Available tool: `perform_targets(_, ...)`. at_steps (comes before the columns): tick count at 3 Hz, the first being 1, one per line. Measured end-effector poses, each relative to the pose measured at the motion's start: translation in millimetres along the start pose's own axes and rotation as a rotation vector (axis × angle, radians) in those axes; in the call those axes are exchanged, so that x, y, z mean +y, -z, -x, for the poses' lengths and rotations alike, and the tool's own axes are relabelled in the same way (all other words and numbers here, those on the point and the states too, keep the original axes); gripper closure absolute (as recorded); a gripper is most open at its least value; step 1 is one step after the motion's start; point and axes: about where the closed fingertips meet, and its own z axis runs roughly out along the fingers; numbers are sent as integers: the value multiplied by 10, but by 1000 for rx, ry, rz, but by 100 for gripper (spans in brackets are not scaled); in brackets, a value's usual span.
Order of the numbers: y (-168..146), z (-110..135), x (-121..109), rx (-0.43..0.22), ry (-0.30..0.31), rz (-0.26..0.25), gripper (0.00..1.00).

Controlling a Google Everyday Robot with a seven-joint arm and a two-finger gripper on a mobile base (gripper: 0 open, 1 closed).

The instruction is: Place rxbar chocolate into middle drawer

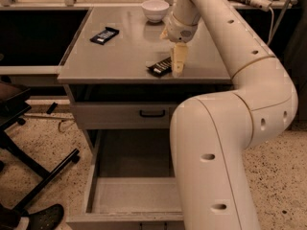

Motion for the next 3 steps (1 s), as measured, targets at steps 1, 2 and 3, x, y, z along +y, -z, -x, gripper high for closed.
perform_targets(1,-34,-29,1,7,-11,10,0)
perform_targets(2,-80,-49,4,9,-19,20,0)
perform_targets(3,-129,-62,12,9,-25,32,0)
